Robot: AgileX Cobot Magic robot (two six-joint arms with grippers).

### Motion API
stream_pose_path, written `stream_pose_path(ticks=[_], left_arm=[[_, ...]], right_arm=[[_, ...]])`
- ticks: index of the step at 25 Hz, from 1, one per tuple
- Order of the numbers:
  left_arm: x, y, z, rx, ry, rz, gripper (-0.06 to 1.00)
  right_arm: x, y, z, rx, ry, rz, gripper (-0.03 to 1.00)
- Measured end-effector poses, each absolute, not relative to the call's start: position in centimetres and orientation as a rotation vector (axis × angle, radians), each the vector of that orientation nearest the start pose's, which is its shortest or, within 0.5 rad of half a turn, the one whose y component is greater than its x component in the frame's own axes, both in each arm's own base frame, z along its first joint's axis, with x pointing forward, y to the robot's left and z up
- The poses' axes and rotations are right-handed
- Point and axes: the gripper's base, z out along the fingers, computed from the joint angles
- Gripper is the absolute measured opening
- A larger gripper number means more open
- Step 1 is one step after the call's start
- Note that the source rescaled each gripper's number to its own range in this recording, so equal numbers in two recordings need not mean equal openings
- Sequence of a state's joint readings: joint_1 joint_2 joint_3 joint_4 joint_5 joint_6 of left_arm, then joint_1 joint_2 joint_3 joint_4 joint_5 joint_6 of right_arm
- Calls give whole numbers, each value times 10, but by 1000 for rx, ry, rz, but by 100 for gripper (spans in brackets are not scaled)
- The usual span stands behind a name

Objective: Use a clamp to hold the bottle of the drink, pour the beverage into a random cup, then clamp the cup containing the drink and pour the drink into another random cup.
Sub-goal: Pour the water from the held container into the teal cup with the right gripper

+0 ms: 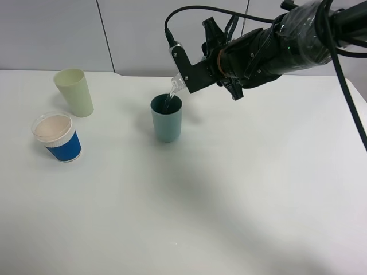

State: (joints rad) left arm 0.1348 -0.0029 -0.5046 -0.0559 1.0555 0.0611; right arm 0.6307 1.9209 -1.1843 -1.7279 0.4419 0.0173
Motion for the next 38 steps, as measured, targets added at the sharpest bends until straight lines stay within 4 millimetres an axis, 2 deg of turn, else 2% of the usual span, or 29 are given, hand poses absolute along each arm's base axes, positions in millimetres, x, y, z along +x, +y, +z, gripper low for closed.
stream_pose_path(ticks=[38], left_arm=[[-5,-5,279,-72,2030,57,100]], right_arm=[[356,217,198,-2039,1066,-1151,1]])
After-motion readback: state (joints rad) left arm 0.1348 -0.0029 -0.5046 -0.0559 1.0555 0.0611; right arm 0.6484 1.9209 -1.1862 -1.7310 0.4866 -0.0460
